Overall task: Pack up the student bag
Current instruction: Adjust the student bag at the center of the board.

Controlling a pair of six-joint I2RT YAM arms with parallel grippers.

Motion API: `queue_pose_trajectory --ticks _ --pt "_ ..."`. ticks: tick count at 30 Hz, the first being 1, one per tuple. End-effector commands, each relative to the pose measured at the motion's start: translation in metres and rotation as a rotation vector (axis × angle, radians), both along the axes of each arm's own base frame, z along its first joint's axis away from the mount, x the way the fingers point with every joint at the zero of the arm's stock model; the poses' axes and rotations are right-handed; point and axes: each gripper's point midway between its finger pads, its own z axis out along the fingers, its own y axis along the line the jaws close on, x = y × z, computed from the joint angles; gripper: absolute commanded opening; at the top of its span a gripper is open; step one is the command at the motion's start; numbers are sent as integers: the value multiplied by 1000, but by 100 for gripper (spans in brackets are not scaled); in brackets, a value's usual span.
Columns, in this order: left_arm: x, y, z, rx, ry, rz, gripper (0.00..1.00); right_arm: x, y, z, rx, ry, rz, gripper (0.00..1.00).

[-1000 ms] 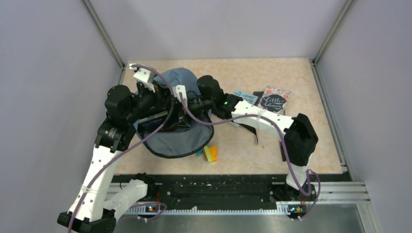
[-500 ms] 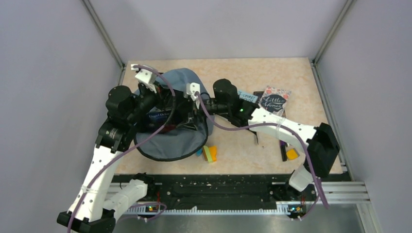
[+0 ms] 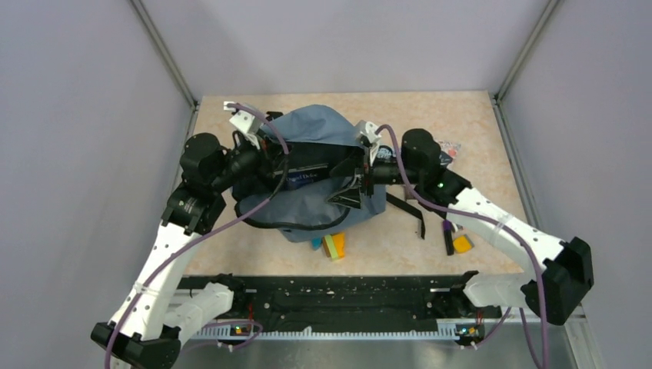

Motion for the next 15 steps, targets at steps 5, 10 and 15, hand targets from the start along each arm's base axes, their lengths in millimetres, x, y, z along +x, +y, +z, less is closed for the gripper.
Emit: queue_pose_trajectory --ticks 5,10,15 --pt "23 49 28 -27 -107 266 0 28 -38 58 120 -133 -197 80" --pt "27 47 36 -59 -108 267 0 33 -25 59 155 -112 -145 80" --pt "32 39 46 -91 -101 238 0 27 1 49 151 -110 -36 80"
